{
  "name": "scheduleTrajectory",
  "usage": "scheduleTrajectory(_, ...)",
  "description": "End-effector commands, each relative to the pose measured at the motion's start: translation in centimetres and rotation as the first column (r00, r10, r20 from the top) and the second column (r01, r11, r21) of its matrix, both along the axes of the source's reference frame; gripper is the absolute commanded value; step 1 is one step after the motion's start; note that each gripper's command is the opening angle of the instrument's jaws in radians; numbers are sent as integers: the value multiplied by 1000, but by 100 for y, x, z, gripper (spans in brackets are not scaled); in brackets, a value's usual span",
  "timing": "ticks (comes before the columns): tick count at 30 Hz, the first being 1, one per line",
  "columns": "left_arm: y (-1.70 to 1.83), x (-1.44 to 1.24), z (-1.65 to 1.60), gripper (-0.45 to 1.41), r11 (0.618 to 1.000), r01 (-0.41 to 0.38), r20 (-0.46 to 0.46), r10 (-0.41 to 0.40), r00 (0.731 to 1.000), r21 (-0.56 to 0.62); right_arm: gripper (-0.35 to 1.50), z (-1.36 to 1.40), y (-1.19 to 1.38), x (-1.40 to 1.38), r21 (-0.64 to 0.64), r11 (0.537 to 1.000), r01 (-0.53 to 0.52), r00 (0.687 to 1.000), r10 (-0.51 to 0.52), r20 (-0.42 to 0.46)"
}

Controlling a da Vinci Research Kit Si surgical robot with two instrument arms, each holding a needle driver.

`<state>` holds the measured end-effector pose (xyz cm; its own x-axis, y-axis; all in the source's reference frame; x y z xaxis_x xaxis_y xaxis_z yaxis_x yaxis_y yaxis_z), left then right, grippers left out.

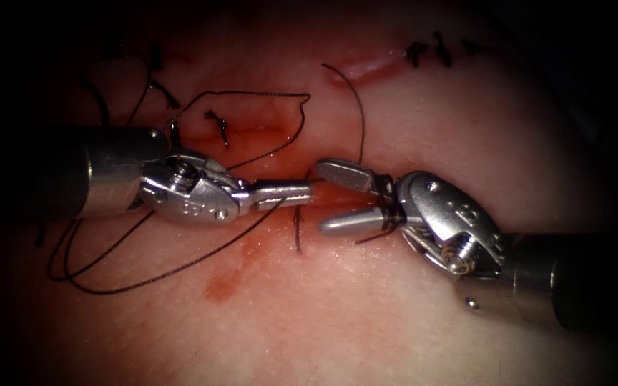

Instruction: Wound Closure

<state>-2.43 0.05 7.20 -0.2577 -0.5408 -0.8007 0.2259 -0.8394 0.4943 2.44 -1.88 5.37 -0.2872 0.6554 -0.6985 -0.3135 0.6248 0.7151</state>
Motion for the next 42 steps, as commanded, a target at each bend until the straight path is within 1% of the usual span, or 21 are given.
scheduleTrajectory(1,-1,-8,7,-45,1000,-3,-4,3,1000,-6,9,3,8,7,70,997,-43,996,37,76)
scheduleTrajectory(2,-3,-8,8,-45,1000,-3,-9,3,1000,-8,4,4,10,6,94,994,-53,995,44,95)
scheduleTrajectory(3,-3,-8,8,-45,1000,-3,-9,3,1000,-8,4,4,10,6,94,994,-53,995,44,95)
scheduleTrajectory(4,-6,-10,9,-45,1000,0,-18,0,1000,-12,2,5,13,5,120,989,-89,988,73,135)
scheduleTrajectory(6,-6,-11,10,-45,1000,2,-21,-3,1000,-14,0,5,15,5,132,986,-105,985,85,150)
scheduleTrajectory(7,-8,-15,11,-45,1000,5,-28,-5,1000,-15,0,7,20,4,138,980,-144,976,117,185)
scheduleTrajectory(8,-8,-15,11,-45,1000,5,-28,-5,1000,-15,0,7,20,4,138,980,-144,976,117,185)
scheduleTrajectory(10,-9,-18,11,-45,1000,7,-39,-8,999,-17,5,8,25,3,159,969,-188,965,153,211)
scheduleTrajectory(11,-10,-21,11,-45,1000,10,-46,-11,999,-18,22,8,29,3,160,963,-215,956,174,238)
scheduleTrajectory(12,-11,-23,11,-45,1000,11,-47,-12,999,-19,34,8,32,4,160,959,-232,949,188,252)
scheduleTrajectory(13,-11,-24,10,-45,1000,11,-47,-12,999,-19,54,8,34,4,160,956,-245,944,198,263)
scheduleTrajectory(14,-12,-26,7,-45,1000,12,-50,-12,999,-17,104,7,39,7,163,950,-265,932,209,295)
scheduleTrajectory(15,-10,-29,2,-45,1000,14,-53,-14,998,-11,123,6,41,13,158,947,-279,920,217,326)
scheduleTrajectory(21,-2,-33,-8,-45,1000,21,-53,-21,998,0,121,8,41,20,114,954,-277,903,218,371)
scheduleTrajectory(24,3,-35,-12,-45,1000,28,-56,-27,998,4,111,9,44,23,95,954,-283,891,225,394)
scheduleTrajectory(25,6,-35,-12,-45,999,34,-59,-33,998,11,111,12,48,24,89,949,-301,874,238,423)
scheduleTrajectory(27,10,-36,-12,-45,999,36,-59,-35,998,14,111,16,52,23,87,948,-307,859,237,454)
scheduleTrajectory(31,21,-39,-11,-45,999,45,-62,-43,997,20,109,21,56,20,56,949,-310,835,244,494)
scheduleTrajectory(35,35,-49,-6,-45,998,57,-65,-55,996,25,103,26,62,18,16,949,-316,808,261,529)
scheduleTrajectory(39,41,-51,0,-45,998,61,-67,-59,996,25,101,30,69,16,12,950,-313,801,257,540)
scheduleTrajectory(42,43,-49,3,-45,998,61,-67,-59,996,25,98,37,72,18,32,958,-287,794,219,567)
